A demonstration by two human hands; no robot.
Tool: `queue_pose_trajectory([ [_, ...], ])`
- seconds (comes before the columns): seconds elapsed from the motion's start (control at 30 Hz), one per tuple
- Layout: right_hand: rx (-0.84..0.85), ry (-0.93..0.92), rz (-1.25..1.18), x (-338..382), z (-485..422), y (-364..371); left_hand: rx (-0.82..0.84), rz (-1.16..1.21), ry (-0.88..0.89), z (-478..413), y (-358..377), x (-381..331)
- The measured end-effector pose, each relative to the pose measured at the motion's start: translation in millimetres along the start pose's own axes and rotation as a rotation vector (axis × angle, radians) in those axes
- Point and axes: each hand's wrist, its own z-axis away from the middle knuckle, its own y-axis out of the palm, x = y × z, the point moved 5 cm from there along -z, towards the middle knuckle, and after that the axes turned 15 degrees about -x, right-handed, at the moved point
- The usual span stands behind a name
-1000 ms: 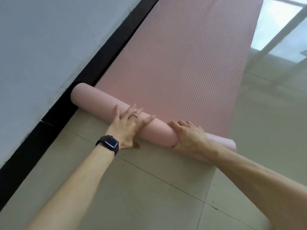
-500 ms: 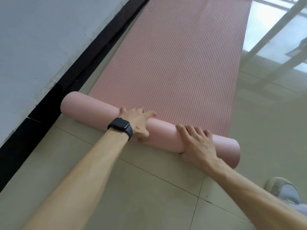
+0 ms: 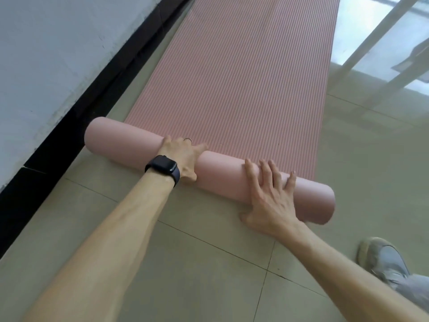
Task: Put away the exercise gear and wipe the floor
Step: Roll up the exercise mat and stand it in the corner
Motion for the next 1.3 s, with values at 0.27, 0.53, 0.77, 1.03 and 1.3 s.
queue_pose_trajectory([
  [0.27, 0.208, -0.076, -0.131, -40.0, -6.4, -8.3, 0.246, 0.288, -0.059, 24.2, -3.6, -26.1],
  [0.53, 0.481, 0.027, -0.199, -58.6, -42.4, -8.0, -0.159, -0.042, 0.115, 66.7, 21.5, -59.4],
  [0.77, -0.024, -0.038, 0.044, -29.1, 28.7, -1.5, -0.170, 0.030, 0.015, 22.6, -6.9, -62.7],
  [1.03, 0.248, -0.158, -0.136, -72.3, 17.2, -24.7, 0.330, 0.390, -0.127, 39.7, -6.0, -89.5],
  [1.3, 0.646, -0.087, -0.187, -90.7, -9.6, -14.8, -0.090, 0.001, 0.070, 105.9, 4.9, -120.6],
])
